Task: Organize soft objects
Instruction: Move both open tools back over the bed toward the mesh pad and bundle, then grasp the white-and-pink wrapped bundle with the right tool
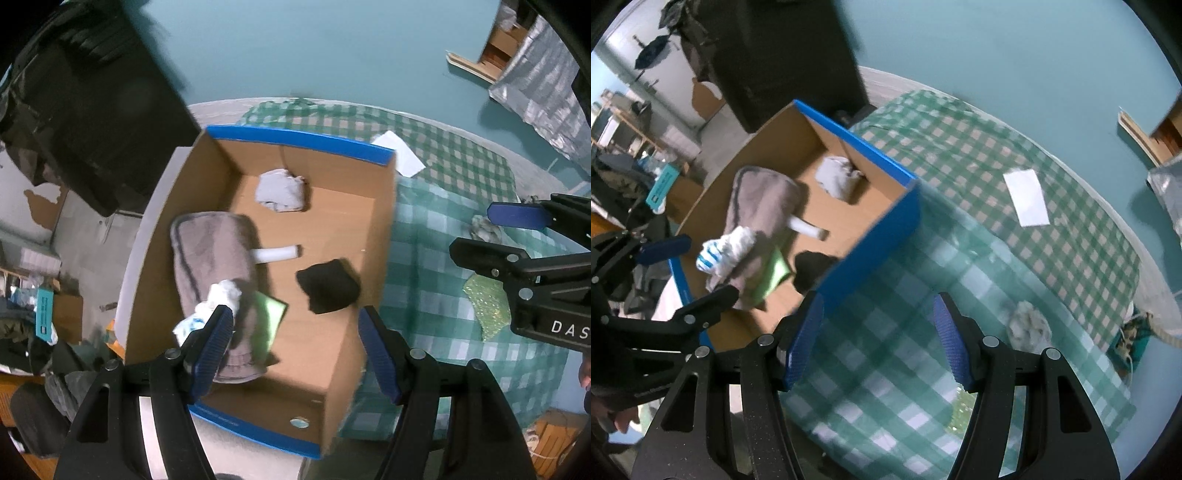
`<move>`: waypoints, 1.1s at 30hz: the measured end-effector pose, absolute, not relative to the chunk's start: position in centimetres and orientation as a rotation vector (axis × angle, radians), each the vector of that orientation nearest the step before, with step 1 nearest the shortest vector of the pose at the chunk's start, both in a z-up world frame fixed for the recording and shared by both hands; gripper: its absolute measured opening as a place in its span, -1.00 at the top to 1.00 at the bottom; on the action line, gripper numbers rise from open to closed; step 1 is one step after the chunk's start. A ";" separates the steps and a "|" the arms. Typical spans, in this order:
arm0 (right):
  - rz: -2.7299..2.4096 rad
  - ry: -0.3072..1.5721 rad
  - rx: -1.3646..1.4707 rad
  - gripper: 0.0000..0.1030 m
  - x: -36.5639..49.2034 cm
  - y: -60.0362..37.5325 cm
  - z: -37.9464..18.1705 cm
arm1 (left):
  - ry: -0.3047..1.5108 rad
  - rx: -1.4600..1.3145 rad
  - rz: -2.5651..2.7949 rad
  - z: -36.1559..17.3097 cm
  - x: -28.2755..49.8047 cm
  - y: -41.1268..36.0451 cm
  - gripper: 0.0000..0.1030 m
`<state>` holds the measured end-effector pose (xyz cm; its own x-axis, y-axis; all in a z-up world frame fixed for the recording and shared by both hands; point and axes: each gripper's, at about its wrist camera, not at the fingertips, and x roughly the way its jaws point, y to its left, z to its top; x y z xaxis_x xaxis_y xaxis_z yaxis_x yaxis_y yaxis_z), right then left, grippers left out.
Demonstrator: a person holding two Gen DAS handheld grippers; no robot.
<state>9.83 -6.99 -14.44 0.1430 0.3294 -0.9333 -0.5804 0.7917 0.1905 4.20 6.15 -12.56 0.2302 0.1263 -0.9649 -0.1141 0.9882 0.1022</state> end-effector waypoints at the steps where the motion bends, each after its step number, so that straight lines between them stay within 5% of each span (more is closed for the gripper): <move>1: 0.659 1.269 -0.235 -0.23 9.9 -7.4 -14.5 | 1.329 0.017 0.158 -12.6 4.3 5.6 -0.41; 33: 0.523 1.343 -0.313 -0.23 14.2 -19.1 -21.7 | 1.441 0.109 0.014 -18.3 7.9 -6.9 -0.44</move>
